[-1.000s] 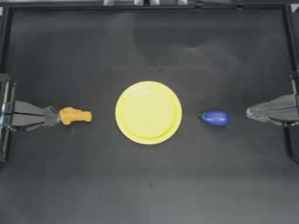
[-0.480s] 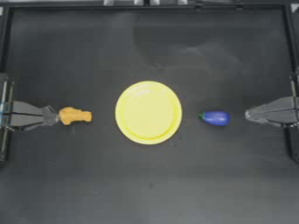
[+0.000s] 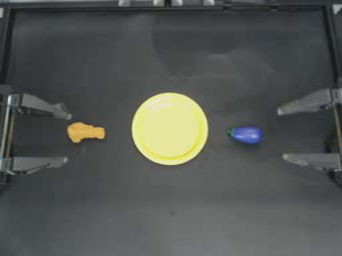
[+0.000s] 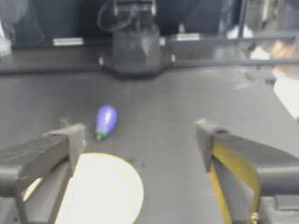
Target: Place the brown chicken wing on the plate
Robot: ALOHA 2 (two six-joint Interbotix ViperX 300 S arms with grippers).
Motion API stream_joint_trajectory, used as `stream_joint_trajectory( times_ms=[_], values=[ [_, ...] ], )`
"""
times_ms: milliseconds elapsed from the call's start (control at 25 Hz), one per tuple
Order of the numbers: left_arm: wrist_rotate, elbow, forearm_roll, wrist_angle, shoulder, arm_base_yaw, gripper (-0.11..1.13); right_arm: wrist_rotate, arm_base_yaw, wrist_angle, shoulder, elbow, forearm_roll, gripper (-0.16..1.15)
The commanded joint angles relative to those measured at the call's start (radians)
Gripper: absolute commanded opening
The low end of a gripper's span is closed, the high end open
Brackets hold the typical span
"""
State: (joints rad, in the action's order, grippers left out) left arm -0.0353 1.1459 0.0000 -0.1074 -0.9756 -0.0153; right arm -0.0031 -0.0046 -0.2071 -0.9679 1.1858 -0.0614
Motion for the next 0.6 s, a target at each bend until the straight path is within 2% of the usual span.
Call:
stream_joint_trajectory(
  times_ms=[40, 360, 600],
  values=[
    [-0.002, -0.049, -0.002, 0.097, 0.006, -0.040, 1.03, 0.002, 0.000, -0.002, 0.005, -0.029, 0.008, 0.99],
    [-0.003, -0.158, 0.009, 0.485, 0.083, -0.202, 1.03, 0.003, -0.008, 0.000, 0.005, -0.025, 0.035, 1.00],
    [-0.005, -0.183, 0.029, 0.601, 0.186, -0.239, 1.03, 0.005, -0.020, 0.002, 0.005, -0.021, 0.038, 0.99]
  ],
)
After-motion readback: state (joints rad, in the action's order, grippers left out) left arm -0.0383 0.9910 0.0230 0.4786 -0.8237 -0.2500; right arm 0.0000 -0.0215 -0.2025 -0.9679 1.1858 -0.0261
